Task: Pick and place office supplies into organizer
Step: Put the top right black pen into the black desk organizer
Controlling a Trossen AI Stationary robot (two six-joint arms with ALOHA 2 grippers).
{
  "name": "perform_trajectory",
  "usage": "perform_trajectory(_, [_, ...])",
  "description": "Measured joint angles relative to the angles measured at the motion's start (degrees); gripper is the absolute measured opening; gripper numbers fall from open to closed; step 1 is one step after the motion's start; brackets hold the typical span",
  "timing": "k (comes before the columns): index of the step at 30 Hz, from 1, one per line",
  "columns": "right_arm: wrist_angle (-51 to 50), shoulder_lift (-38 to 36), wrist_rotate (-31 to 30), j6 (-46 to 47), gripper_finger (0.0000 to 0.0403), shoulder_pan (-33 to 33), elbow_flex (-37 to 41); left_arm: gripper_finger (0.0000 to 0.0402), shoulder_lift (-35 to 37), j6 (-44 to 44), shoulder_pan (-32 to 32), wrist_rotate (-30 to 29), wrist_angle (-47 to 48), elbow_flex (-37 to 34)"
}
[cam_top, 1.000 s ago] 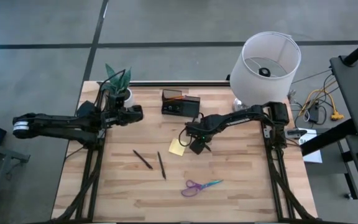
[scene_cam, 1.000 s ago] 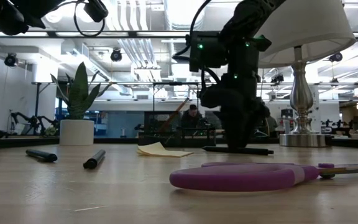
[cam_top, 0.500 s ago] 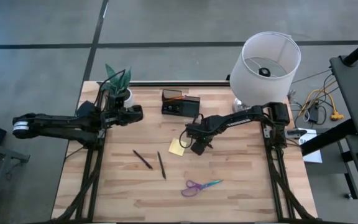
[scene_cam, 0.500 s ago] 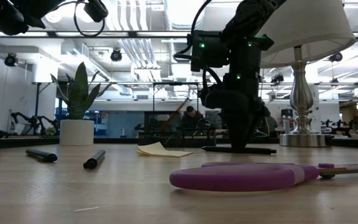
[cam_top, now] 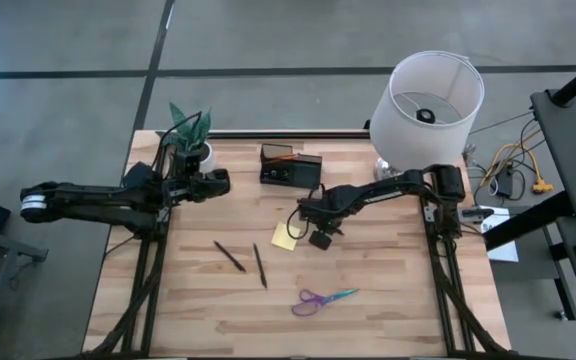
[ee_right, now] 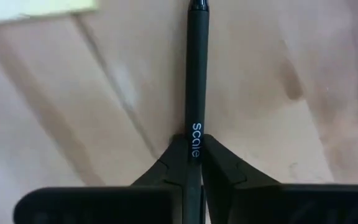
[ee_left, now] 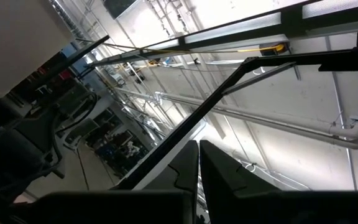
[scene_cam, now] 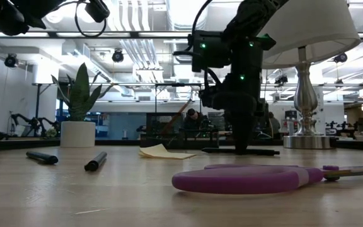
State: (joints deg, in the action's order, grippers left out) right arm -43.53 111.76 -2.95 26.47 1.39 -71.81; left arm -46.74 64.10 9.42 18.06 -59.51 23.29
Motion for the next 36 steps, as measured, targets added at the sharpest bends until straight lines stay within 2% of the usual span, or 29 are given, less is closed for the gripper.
perform_trajectory(4, [0.38,0.13,-0.1,-2.03,0.0015,-0.07,-3.09,0.0,0.0,0.0,-0.01,0.0,0.0,0.0])
perform_trajectory(9, [-0.65,0.12,-4.49,-5.87,0.0014,-0.29,-9.02,0.0,0.0,0.0,0.0,0.15,0.02,0.0])
perform_trajectory(14, [-5.21,0.07,-14.76,-12.33,0.0014,-0.37,-16.68,0.0,0.0,-0.03,0.01,0.48,0.02,0.0])
perform_trajectory(22, [-15.31,1.78,-30.33,-32.53,0.0013,0.56,-29.26,0.0,0.0,-0.33,0.01,1.25,0.01,0.0])
perform_trajectory(30, [-26.7,11.72,-41.35,-53.36,0.0019,4.06,-44.14,0.0,0.01,-0.31,0.01,2.25,0.01,-0.02])
perform_trajectory(36, [-38.59,22.53,-46.26,-60.2,0.0022,6.37,-58.05,0.0,2.77,0.0,-0.01,4.26,0.01,-0.07])
